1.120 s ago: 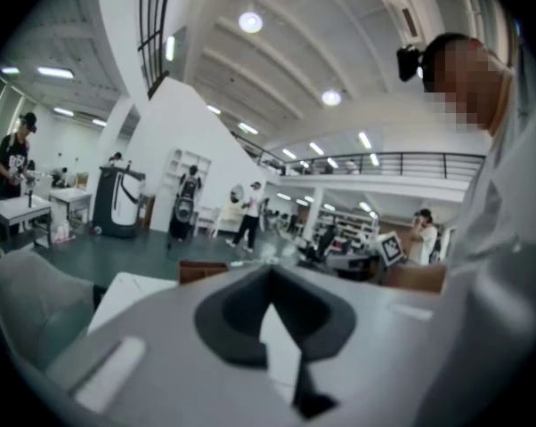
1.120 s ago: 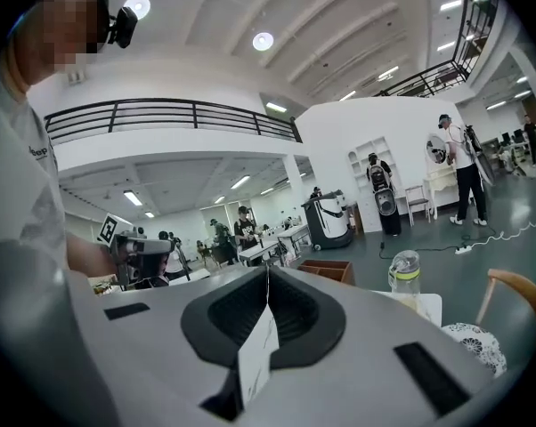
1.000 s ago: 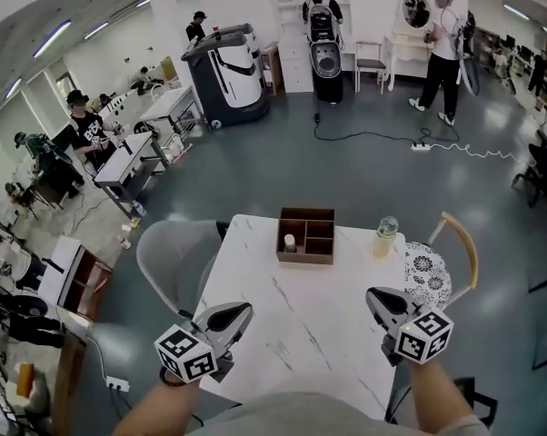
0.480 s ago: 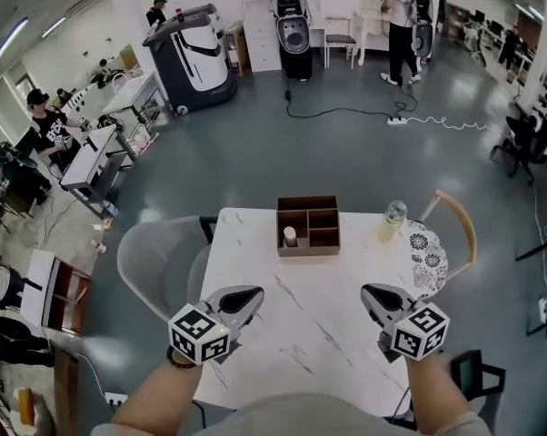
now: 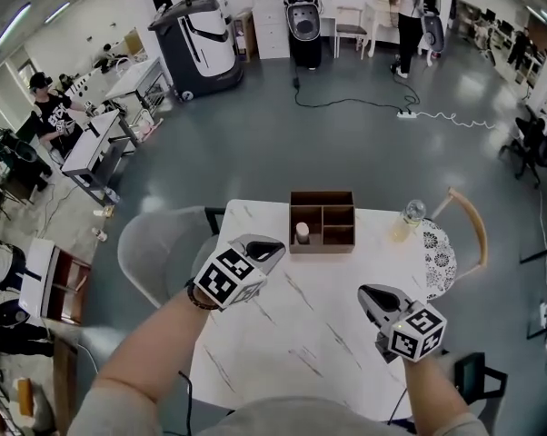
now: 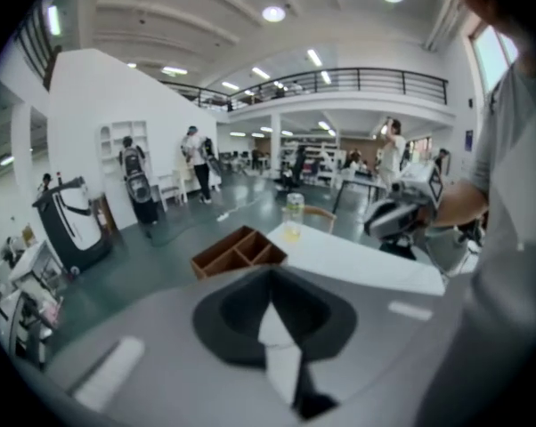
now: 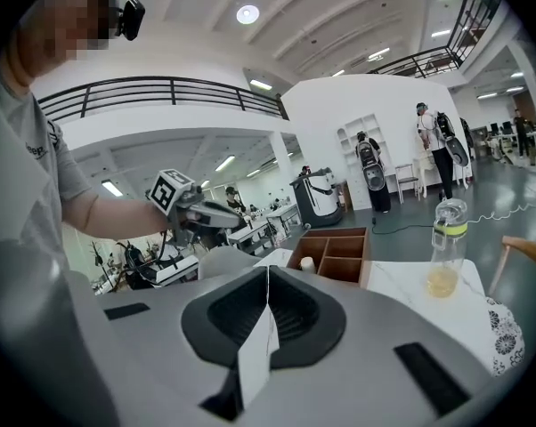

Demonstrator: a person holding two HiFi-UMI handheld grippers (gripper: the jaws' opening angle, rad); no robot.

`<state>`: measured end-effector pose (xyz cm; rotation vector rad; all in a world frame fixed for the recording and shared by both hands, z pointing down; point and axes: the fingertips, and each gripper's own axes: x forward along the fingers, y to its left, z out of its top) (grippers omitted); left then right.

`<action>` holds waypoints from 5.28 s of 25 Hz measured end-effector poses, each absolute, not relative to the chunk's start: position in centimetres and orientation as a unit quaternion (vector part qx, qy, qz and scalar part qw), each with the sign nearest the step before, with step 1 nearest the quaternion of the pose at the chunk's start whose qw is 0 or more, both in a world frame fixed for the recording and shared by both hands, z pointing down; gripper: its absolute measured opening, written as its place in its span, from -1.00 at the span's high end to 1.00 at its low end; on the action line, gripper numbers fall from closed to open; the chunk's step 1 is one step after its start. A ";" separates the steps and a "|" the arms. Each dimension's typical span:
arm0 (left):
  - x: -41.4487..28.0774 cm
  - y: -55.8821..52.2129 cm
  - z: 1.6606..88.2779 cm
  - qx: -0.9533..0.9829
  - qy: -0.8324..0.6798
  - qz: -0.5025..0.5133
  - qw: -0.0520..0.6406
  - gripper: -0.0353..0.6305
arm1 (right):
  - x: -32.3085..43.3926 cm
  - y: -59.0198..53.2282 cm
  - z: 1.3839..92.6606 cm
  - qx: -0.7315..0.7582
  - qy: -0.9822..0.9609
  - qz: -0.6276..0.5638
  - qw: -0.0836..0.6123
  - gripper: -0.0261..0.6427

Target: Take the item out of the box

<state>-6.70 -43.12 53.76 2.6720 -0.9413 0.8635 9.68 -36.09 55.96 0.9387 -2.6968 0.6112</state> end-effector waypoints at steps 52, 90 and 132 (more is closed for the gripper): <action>-2.5 -54.6 74.0 0.665 -0.103 0.739 -0.014 0.01 | 15.1 -35.3 62.0 0.347 -0.887 0.294 0.079 0.89; -2.7 -57.2 67.2 0.731 -0.182 0.653 -0.077 0.40 | 13.2 -36.1 60.5 0.349 -0.890 0.277 0.097 0.89; -18.5 -35.8 38.6 0.943 -0.292 0.085 0.134 0.40 | 5.8 -32.8 41.4 0.436 -0.877 0.202 0.003 0.89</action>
